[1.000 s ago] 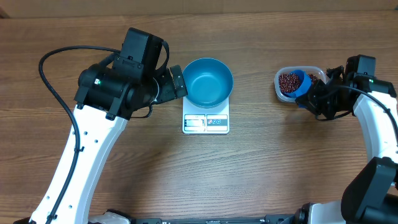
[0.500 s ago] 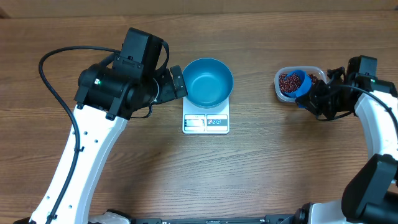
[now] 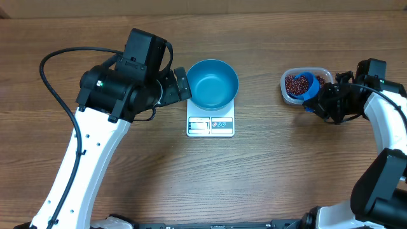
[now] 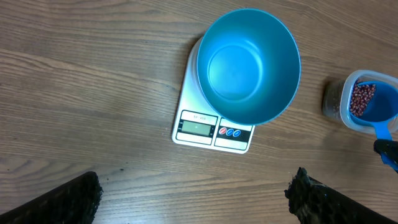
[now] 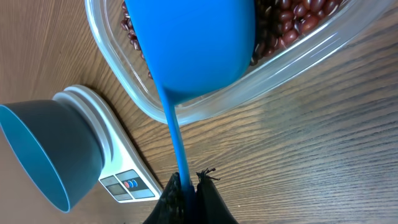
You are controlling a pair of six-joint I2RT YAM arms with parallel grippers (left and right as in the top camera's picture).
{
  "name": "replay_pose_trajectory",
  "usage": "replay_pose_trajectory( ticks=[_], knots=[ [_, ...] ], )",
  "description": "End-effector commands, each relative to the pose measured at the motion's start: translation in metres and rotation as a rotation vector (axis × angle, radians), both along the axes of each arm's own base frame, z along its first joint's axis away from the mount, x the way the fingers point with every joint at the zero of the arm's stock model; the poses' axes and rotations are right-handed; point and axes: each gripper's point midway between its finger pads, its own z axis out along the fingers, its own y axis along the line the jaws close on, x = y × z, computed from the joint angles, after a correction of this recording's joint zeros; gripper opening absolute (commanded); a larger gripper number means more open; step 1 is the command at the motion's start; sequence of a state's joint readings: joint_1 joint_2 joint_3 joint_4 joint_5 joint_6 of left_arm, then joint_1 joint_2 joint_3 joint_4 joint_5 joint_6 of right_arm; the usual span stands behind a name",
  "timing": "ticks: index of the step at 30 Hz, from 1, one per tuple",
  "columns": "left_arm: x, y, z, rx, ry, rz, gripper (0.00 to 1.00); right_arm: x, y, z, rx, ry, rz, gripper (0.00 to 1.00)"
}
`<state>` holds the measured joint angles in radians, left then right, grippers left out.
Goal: Scoop item into bowl and weigh 150g on scale
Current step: 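Tilt and drag the blue cup through the beans to scoop them, then lift the bean-filled blue cup upright out of the container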
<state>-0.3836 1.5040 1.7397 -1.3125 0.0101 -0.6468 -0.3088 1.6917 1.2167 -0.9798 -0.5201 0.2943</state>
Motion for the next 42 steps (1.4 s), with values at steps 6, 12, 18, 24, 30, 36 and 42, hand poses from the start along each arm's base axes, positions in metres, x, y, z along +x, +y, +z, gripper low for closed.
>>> replay_pose_trajectory(
  ticks=[6, 12, 18, 24, 30, 36, 42],
  knots=[
    [0.003, 0.002, 0.0, 0.016, -0.007, -0.009, 1.0, 0.002, -0.005, 0.006, 0.097, -0.018, -0.031, 0.04],
    [0.003, 0.002, 0.0, 0.016, -0.006, -0.009, 1.0, 0.0, -0.008, 0.01, 0.128, -0.032, -0.03, 0.04],
    [0.003, 0.002, 0.0, 0.016, -0.006, -0.009, 0.99, 0.001, -0.011, 0.016, 0.174, -0.068, -0.029, 0.04],
    [0.003, 0.002, 0.0, 0.016, -0.006, -0.009, 0.99, -0.006, -0.016, 0.016, 0.174, -0.066, -0.017, 0.04],
    [0.003, 0.002, 0.0, 0.016, -0.007, -0.009, 1.0, -0.011, -0.024, 0.021, 0.209, -0.088, -0.021, 0.04],
    [0.003, 0.002, 0.0, 0.016, -0.007, -0.009, 1.0, -0.015, -0.03, 0.027, 0.253, -0.111, -0.036, 0.04],
    [0.003, 0.002, 0.0, 0.016, -0.007, -0.009, 1.0, -0.011, -0.022, 0.039, 0.326, -0.165, -0.021, 0.04]
  ],
)
